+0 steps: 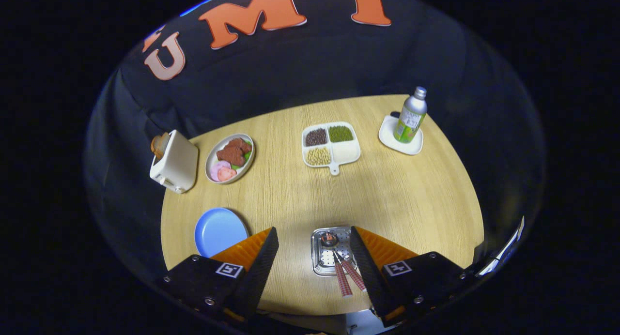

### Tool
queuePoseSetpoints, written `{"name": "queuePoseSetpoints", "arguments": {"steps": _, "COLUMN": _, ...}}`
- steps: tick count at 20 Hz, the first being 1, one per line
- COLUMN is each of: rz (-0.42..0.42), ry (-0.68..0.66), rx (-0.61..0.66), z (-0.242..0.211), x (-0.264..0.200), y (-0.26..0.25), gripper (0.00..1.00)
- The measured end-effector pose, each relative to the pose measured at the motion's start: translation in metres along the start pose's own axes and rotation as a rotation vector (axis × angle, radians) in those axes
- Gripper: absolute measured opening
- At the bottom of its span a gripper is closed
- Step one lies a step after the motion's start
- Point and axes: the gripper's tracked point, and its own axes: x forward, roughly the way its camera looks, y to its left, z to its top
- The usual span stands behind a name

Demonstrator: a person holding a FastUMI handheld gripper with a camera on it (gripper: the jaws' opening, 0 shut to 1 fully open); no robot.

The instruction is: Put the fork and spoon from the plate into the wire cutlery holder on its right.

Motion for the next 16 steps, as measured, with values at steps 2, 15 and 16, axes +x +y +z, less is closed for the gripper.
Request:
{"name": "queuePoseSetpoints", "arguments": {"steps": 2, "rz": 0.016, "ry": -0.151, "rx": -0.003, "z": 0.032, "x": -0.016, "y": 0.009, "gripper": 0.93}}
{"name": "queuePoseSetpoints", "arguments": {"steps": 15, "rz": 0.063, "ry": -0.799, "rx": -0.129, "z": 0.161, "x": -0.123, "y": 0.082, "gripper": 0.94}}
{"name": "queuePoseSetpoints", "arguments": {"steps": 16, "rz": 0.056, "ry": -0.824, "rx": -0.125, "z": 0.168, "x": -0.128, "y": 0.080, "gripper": 0.94}}
